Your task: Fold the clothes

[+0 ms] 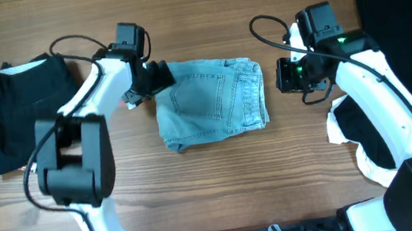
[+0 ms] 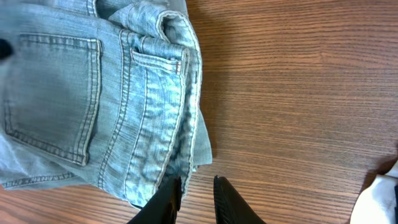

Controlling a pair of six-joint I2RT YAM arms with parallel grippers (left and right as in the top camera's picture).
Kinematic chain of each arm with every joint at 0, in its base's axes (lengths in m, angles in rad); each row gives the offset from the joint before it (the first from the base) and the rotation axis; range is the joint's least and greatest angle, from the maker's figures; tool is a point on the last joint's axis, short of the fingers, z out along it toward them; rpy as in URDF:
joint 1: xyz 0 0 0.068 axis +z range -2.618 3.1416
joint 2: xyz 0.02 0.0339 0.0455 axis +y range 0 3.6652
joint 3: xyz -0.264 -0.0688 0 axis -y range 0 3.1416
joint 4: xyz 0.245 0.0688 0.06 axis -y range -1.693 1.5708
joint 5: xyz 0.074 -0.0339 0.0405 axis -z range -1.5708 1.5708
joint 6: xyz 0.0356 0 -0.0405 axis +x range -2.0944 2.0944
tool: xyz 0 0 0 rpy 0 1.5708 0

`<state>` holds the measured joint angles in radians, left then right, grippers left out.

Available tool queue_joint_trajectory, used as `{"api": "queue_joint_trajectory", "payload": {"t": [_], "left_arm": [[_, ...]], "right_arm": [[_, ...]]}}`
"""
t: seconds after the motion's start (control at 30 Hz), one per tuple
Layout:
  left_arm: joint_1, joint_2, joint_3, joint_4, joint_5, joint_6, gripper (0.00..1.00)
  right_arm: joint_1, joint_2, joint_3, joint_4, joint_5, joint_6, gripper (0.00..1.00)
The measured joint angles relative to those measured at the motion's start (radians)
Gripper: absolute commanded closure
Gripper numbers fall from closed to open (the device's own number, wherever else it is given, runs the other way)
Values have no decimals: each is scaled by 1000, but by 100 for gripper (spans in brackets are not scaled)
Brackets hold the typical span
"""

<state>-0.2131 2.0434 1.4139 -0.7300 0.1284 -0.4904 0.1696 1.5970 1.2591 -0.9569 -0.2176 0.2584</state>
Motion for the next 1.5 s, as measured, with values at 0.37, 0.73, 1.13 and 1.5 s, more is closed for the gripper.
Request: {"api": "queue_joint_trajectory", "payload": {"t": [0.37,0.73,1.13,1.5], "left_arm": [[-51,59,14,45,275,94,96],[259,-122,190,-81,148,153,96],[900,-301,246,-175,79,156,92],[995,-269,246,-209,62,151,0]], "right_arm": [[0,3,0,0,-4,0,77],[0,4,0,0,-4,0,77],[0,4,-1,0,-4,0,76],[0,4,-1,0,-3,-3,75]]}}
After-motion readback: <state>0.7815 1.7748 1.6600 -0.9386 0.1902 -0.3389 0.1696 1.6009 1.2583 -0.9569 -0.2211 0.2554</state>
